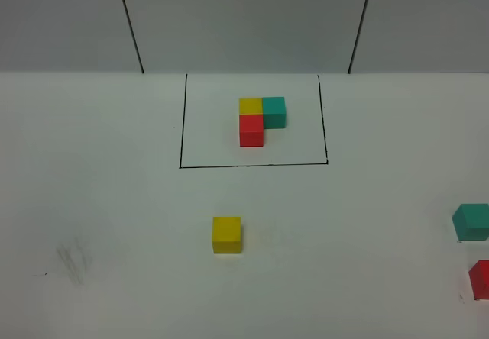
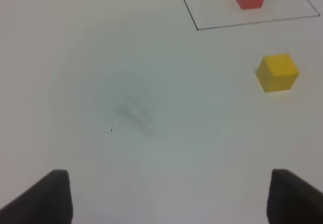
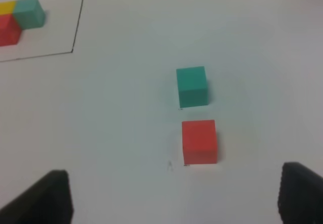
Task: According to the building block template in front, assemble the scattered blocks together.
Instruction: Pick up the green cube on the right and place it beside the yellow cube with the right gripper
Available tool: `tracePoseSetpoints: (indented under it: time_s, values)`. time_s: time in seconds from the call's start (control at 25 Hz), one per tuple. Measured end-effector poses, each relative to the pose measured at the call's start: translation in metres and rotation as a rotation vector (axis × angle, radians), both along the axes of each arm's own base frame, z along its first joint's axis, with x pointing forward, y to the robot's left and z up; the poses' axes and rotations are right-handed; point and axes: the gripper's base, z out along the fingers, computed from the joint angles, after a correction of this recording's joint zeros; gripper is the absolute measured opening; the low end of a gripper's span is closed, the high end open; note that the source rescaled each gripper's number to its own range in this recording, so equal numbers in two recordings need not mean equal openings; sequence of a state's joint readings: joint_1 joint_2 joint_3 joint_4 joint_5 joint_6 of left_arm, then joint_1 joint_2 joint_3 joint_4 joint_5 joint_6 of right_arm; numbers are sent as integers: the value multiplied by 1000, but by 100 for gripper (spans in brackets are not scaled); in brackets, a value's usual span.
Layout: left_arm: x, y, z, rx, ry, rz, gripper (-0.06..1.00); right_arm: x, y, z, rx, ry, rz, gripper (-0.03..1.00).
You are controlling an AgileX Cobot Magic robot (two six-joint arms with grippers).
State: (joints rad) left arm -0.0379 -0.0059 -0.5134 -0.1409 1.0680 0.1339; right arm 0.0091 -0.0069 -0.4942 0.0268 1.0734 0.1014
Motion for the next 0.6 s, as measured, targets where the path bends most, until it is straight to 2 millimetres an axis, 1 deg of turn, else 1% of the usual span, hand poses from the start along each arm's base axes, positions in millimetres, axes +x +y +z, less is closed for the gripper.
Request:
tracePoseSetpoints:
  time_s: [0.24, 0.6]
  values:
    - [2, 2, -2, -31, 5, 40, 67, 0, 0, 0, 0, 0, 0, 76]
    - [2, 2, -2, -45, 7, 49, 53, 0, 0, 0, 0, 0, 0, 76]
